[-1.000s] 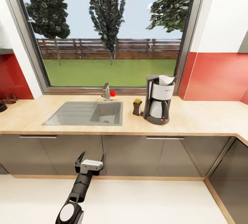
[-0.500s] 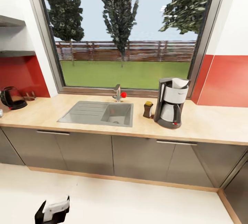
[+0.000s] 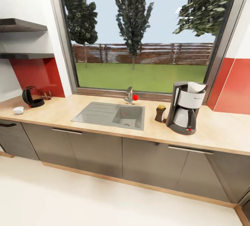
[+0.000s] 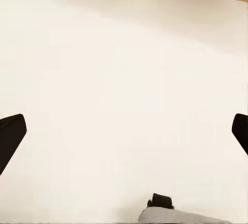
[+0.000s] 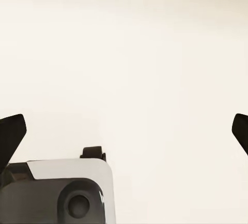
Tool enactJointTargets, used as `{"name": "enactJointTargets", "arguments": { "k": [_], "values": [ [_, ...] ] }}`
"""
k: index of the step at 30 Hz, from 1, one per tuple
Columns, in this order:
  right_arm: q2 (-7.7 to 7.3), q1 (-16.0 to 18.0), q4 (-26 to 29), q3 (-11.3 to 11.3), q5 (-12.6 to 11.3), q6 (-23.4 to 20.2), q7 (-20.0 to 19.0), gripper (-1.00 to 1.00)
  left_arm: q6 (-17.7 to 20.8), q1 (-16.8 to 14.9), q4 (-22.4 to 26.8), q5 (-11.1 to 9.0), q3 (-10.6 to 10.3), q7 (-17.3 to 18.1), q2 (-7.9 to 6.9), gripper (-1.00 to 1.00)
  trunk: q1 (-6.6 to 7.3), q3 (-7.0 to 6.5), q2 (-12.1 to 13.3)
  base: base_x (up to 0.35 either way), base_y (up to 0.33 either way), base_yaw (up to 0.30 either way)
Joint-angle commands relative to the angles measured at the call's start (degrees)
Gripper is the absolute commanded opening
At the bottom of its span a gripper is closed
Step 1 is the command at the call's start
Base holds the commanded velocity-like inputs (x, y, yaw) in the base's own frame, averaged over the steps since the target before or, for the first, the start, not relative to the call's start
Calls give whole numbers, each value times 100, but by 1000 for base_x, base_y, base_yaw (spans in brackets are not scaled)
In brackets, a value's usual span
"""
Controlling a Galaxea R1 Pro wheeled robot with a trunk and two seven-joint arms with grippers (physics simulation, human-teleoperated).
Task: Set up a coffee station on the kitchen countertop: keep the coffee maker on the countertop, move the bottle of coffee from the kitchen shelf to the counter next to the coffee maker, place a paper coffee filter on top of the coffee maker, put the saucer next to the coffee maker with the coffee cup on the saucer, and place the electric kettle next to the coffee maker.
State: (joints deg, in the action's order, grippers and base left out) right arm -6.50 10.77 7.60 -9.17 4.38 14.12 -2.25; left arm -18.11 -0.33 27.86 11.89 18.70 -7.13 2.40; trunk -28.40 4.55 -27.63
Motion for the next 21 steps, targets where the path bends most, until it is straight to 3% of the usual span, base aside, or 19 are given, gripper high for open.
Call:
{"name": "enactJointTargets", "arguments": {
  "k": [1,4,9,12,16,21],
  "values": [
    [0,4,-5,-49,46,21,-23,100,-9,-74,-185,179,35,-16,6,100,-2,4,-10,0,0,214],
    [3,4,-4,-54,46,17,-24,100,48,-177,-466,382,43,-36,7,100,-2,-14,-10,0,0,214],
    [66,5,192,-50,38,20,-29,100,1101,-210,-523,448,41,-27,14,100,-2,-46,-10,0,0,214],
    [74,6,615,-46,37,15,-34,100,1322,-211,-525,482,32,-18,27,100,-2,-63,-10,0,0,214],
    [72,6,749,-37,45,13,-45,100,1329,-211,-526,500,29,-17,31,100,-2,-69,-10,0,0,221],
    [70,4,769,-31,54,8,-39,100,768,-200,-536,502,15,-16,24,100,-2,-67,-10,0,0,248]
  ]
}}
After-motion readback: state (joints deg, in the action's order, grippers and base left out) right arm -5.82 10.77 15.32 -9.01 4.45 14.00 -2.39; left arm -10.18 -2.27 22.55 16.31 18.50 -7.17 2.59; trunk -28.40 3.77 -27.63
